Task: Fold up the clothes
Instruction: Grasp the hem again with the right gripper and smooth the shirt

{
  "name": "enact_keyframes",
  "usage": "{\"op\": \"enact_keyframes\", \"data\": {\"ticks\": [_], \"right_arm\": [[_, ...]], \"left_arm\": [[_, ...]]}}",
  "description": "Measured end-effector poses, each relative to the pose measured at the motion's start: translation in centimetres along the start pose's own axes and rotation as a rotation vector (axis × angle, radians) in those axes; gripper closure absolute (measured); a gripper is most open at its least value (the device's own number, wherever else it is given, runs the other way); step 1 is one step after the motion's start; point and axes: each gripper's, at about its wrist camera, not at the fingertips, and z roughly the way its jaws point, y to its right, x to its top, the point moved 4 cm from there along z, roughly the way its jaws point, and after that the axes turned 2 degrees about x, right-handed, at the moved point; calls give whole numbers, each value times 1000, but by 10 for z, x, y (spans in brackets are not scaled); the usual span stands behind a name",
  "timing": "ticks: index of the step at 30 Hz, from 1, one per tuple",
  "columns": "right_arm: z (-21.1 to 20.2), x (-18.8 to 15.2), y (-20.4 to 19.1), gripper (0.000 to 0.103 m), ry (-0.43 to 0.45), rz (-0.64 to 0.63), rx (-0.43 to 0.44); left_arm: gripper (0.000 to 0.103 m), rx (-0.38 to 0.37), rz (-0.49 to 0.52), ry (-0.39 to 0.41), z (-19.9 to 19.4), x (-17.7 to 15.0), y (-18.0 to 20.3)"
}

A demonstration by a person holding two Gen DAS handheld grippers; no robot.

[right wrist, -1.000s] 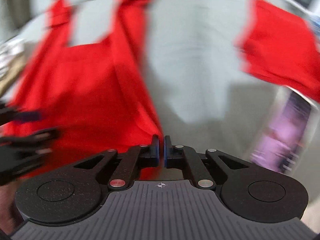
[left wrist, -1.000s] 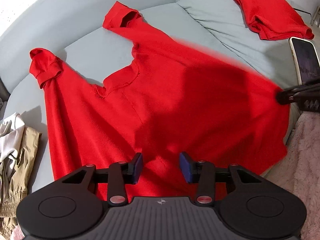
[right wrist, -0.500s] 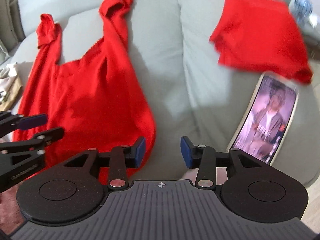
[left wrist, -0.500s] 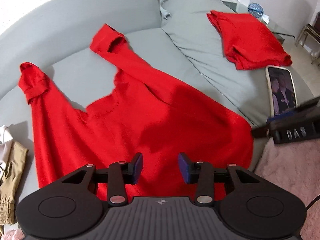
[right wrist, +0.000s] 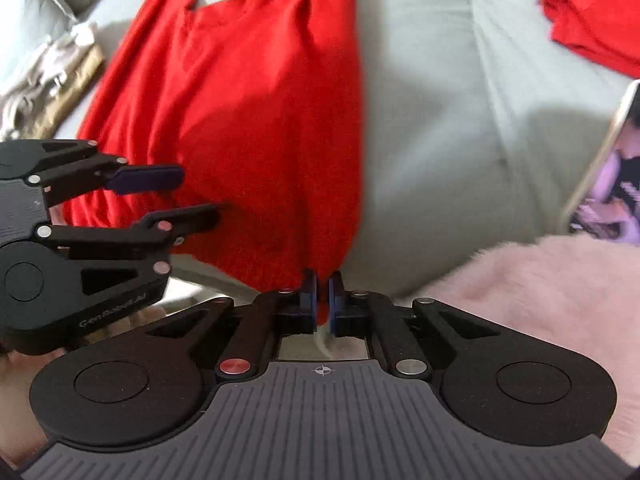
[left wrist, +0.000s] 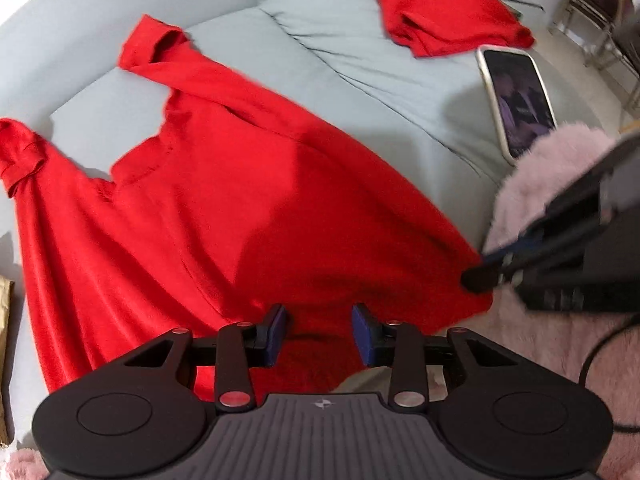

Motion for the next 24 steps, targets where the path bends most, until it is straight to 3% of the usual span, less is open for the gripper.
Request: {"op": "enact_keyframes", "data": {"ticks": [3,4,5,7,11,17,24], "right_arm": [[5,0,9,95,-4,55,-58],[2,0,9,86,11,66,-57],[-2,0,8,69,31,81,-29],[-17,2,1,61,89,76,-5],[-37,12,-14,61,181,-15,-85],[-50,44,-24,61,298,-100,-103],[-38,113,-24,62,349,-179,-111]], "left_arm": [[67,4,-11,5,-4,0,-1],[67,-1,-31,14,-9,0,-4],[67,-6,-51,23,-13,0,-7],[67,1,-74,50,-21,4,-13],[67,32,-119,114,-35,15,-25],[65,88,-204,211,-37,51,-47],[66,140,-319,235,1,111,-82]]}}
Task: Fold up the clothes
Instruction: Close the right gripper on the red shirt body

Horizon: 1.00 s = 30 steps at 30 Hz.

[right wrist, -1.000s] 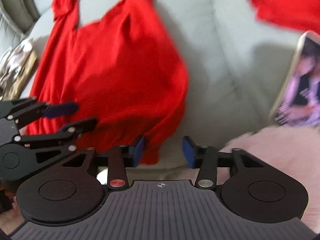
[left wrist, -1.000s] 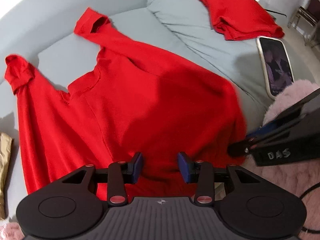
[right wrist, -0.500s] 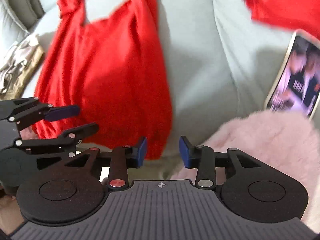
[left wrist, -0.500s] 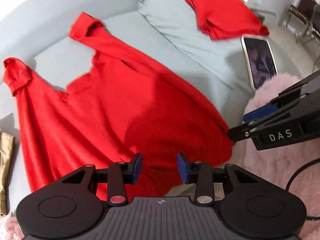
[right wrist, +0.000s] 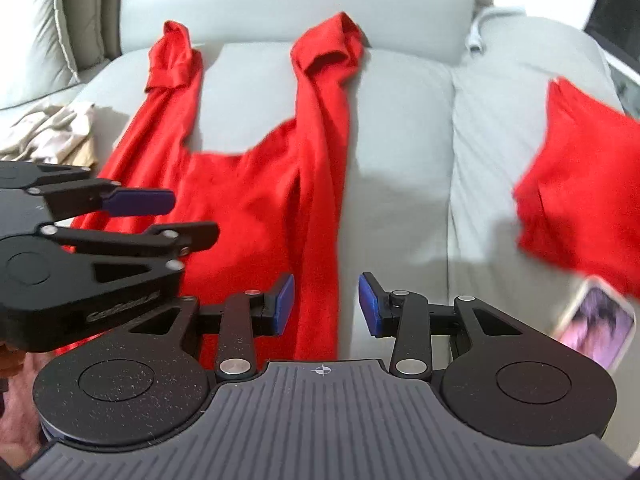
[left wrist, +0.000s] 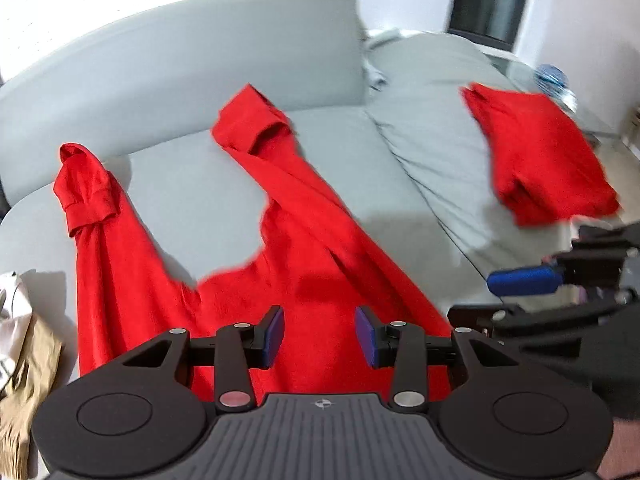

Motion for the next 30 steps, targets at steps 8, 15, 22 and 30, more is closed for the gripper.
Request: {"op": "enact_keyframes", "data": {"ticks": [8,15,22,30], "right_arm": [[70,76,9,66,25,-33,65],[130,102,10,75,-30,-85,125],[138,107,18,102,-26,-99,117],[134,71,103,103,-57,132,-111]], "left_arm": [[84,29,-140,-58,62,32,-31],[87,-12,-136,-99,104,42,-44],[88,-37,-53,-108,115,46,-31],[87,-28,10,-114,119,42,-10]]}}
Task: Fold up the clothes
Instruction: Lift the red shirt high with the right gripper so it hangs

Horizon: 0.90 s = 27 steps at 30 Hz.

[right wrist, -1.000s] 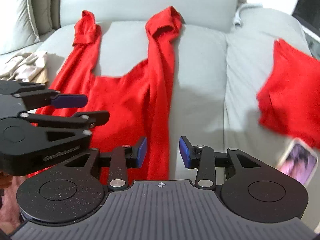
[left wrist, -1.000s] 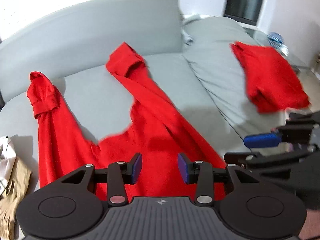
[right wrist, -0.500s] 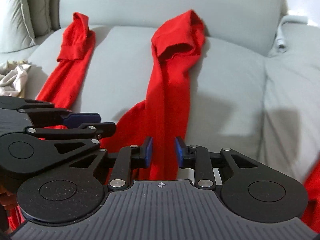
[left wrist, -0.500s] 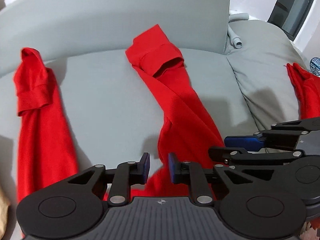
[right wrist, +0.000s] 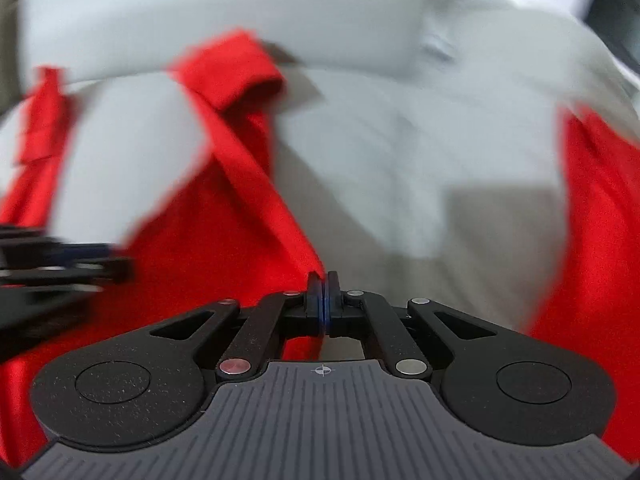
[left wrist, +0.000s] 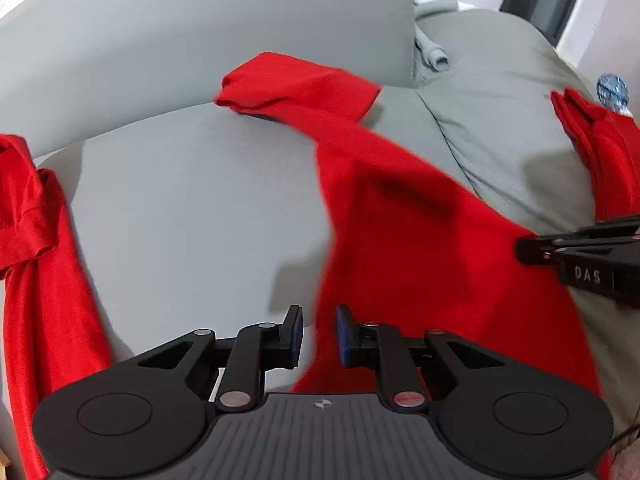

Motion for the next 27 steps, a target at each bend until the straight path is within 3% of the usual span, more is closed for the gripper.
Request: {"op": "enact_keyframes", "data": {"ticks": [1,2,5,9,14,19,21,23,27], "right_arm": [[5,-5,5,99,-24,6,8],[9,-9,7,88,-40,6,13],[-1,-10,4,71,-9,25,24],[-24,-8,0,67,64,45,47],[-38,4,-20,68,143,-52,117],[-27,51,-41,67,178,-136,144],[-17,72,-43,64,190,-125,151],[-4,92,-41,52,202,-87,162],[33,124,-30,50,166,50,194]], "left_arm": [[87,3,8,1,-1,-1,2],[87,5,15,3,-3,-2,4],[87,7,27,20,-9,-4,7],[87,10,17,50,-14,0,6],[86,18,-29,90,-12,19,-1],[85,56,-94,98,5,59,-25],[82,74,-122,93,10,69,-35],[82,66,-149,92,13,74,-46],[82,38,-166,71,23,70,-59]]}}
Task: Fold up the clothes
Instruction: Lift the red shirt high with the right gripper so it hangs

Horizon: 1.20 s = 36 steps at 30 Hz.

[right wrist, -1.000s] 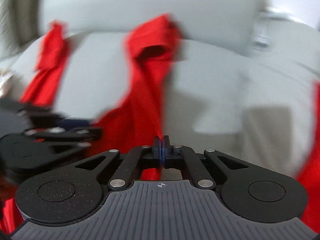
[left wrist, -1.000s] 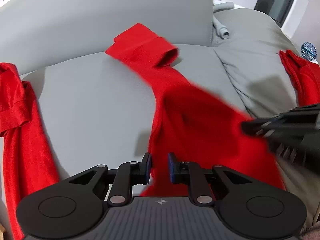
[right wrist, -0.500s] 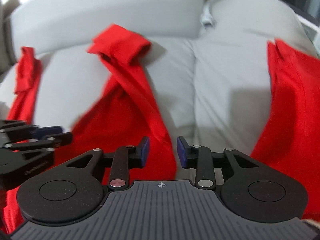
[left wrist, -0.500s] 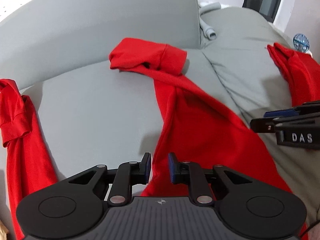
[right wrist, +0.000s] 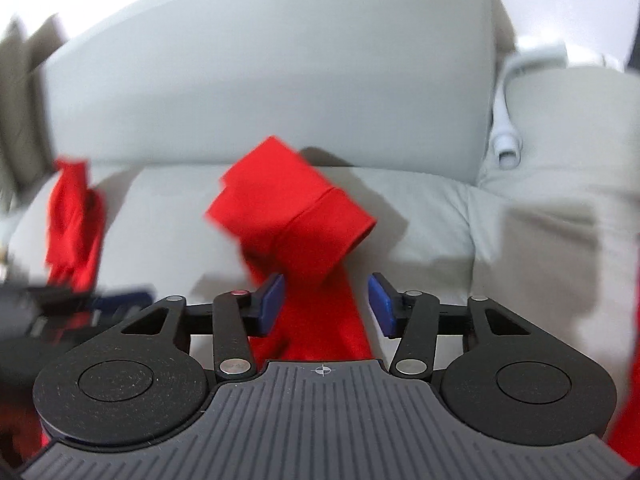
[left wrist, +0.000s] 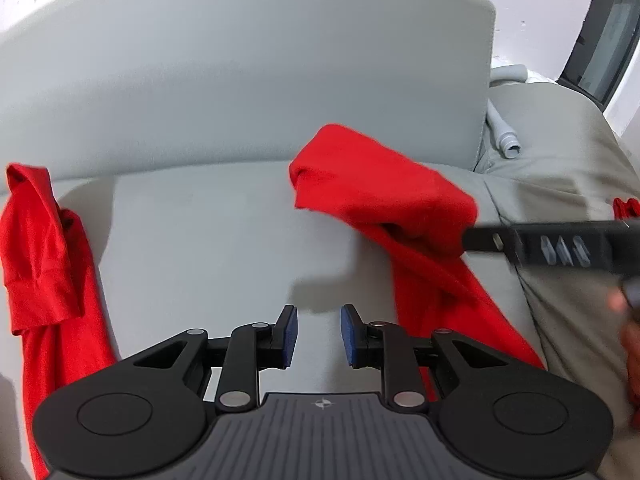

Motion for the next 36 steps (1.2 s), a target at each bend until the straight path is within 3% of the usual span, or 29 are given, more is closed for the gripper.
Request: {"op": "enact_keyframes", "data": {"ticks": [3,4,5,7,9,12,14,16,22,28,32,36], "right_arm": [[25,10,10,56,-22,110,75],[28,14,11,83,-17,134,104],[26,18,8,97,-3,125,111],[19,28,2,98,27,82,109],[0,44,-11,98,66,-48,38],[-37,74,-23,98,141,-258,-119],[-71,100,-29,98,198,-446,-286],[-98,122,-25,98,222,-557,-422],[-153,164,-7,99,292,-619,-650],[-204,197,-18,99,418,-652,-724],[-216,204,-23,99,427,-698,-740],[-203,202,-31,99,416,-764,-754]], "left_arm": [[82,-3,-2,-16,5,-5,-4],[82,-6,-4,-20,6,-6,-5],[82,-9,-2,-22,5,-6,-6],[82,-18,2,-20,1,-6,-7],[82,-28,3,-5,-7,-3,-6],[82,-43,14,25,-23,3,-2],[82,-58,29,46,-35,7,6],[82,-75,52,69,-45,9,18],[82,-152,142,99,-65,5,56],[82,-293,253,148,-84,0,84],[82,-375,273,176,-87,-4,100],[82,-393,314,169,-71,-4,121]]}}
